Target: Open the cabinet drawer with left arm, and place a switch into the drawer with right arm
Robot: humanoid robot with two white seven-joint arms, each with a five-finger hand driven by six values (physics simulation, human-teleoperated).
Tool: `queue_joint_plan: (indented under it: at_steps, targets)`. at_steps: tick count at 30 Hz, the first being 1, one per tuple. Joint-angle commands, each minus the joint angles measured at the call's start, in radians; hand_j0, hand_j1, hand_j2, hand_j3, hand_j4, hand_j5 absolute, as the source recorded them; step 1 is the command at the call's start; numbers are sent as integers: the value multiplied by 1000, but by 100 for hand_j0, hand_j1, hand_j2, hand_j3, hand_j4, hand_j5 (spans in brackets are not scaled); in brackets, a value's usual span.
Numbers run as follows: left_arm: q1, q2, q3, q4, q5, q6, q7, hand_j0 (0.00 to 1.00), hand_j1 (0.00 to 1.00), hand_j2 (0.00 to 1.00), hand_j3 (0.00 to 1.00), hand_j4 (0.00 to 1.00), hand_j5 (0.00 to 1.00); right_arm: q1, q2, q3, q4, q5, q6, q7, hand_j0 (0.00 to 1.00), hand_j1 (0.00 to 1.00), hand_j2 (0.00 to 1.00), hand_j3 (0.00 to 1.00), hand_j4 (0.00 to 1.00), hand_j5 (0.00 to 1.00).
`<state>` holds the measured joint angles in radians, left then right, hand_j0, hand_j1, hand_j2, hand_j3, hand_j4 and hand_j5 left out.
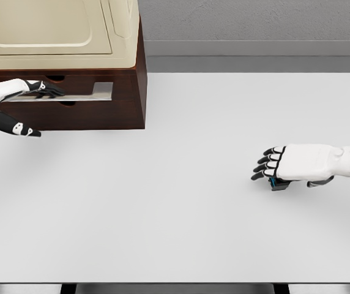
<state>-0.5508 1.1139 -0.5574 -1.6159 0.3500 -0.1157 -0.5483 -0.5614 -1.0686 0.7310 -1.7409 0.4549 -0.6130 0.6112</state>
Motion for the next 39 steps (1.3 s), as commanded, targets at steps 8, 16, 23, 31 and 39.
queue_joint_plan:
  at_steps: [8,16,23,31,39]
  targets:
    - [-1,0,-18,-4,-39,-15,-13,80,80,80,80,80,80,0,13,5,15,1,2,0,100,100,100,100,100,100]
    - [-5,14,-38,-32,-36,-33,-27,80,80,80,80,80,80,0,18,7,15,14,2,0,100,100,100,100,100,100]
    - [-1,46,-49,-38,-28,-90,-28,80,80,80,80,80,80,0,18,5,15,14,2,0,100,100,100,100,100,100]
    - [2,83,-67,-42,9,-162,-45,81,81,81,81,81,81,-5,18,5,15,14,2,0,100,100,100,100,100,100]
    - [2,129,-88,-42,58,-245,-63,81,81,81,81,81,81,-6,19,5,15,14,2,0,100,100,100,100,100,100]
